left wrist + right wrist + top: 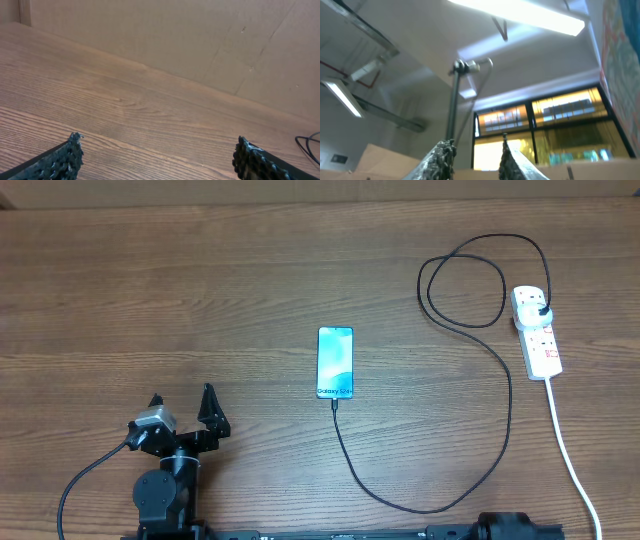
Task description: Plug charger to phone and switch on socket
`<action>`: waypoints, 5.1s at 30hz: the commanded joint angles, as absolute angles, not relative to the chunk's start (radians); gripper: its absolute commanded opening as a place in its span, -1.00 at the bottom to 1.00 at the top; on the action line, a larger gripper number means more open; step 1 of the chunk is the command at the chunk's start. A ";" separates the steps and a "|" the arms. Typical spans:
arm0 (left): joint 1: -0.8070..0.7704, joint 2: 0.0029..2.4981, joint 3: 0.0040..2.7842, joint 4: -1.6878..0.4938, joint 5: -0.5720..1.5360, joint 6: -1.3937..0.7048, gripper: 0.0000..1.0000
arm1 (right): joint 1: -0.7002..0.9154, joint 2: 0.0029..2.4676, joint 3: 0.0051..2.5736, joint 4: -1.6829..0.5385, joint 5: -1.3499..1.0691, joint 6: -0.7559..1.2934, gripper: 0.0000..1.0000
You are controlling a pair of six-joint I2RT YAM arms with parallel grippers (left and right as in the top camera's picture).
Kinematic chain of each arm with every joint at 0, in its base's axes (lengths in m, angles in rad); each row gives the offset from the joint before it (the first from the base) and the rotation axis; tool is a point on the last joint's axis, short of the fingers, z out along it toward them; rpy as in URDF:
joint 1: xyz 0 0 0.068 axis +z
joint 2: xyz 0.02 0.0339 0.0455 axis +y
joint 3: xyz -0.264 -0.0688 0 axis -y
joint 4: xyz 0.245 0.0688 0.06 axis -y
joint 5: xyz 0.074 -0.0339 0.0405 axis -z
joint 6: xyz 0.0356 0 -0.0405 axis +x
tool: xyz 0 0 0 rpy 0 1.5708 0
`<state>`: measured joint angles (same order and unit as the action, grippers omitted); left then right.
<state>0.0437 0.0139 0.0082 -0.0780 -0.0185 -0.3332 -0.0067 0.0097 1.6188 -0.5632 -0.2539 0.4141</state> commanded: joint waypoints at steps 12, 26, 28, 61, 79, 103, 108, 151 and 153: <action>0.045 0.012 0.005 -0.077 -0.017 -0.311 1.00 | -0.022 0.006 1.525 -0.465 -0.055 0.413 0.99; 0.045 0.012 0.005 -0.077 -0.017 -0.310 1.00 | -0.022 0.006 1.169 -0.640 -0.173 0.422 1.00; 0.045 0.012 0.005 -0.077 -0.017 -0.310 1.00 | -0.022 0.006 1.123 -0.641 -0.204 0.422 1.00; 0.045 0.012 0.005 -0.077 -0.017 -0.311 1.00 | -0.022 0.007 0.352 -0.315 -0.192 0.417 1.00; 0.045 0.012 0.005 -0.077 -0.017 -0.311 0.99 | -0.023 0.007 0.330 -0.208 -0.081 0.417 1.00; 0.045 0.012 0.005 -0.077 -0.017 -0.311 1.00 | -0.022 0.004 0.030 0.185 0.044 0.418 1.00; 0.045 0.012 0.005 -0.077 -0.017 -0.311 1.00 | -0.022 0.004 0.007 0.197 0.043 0.418 1.00; 0.045 0.012 0.005 -0.077 -0.017 -0.311 1.00 | -0.022 0.004 0.007 -0.073 0.087 0.413 1.00; 0.045 0.012 0.005 -0.077 -0.017 -0.311 1.00 | -0.022 0.004 0.007 -0.074 0.076 0.363 1.00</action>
<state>0.0437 0.0143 0.0082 -0.0780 -0.0185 -0.3332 -0.0193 0.0093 0.0185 -0.0757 0.0769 0.4175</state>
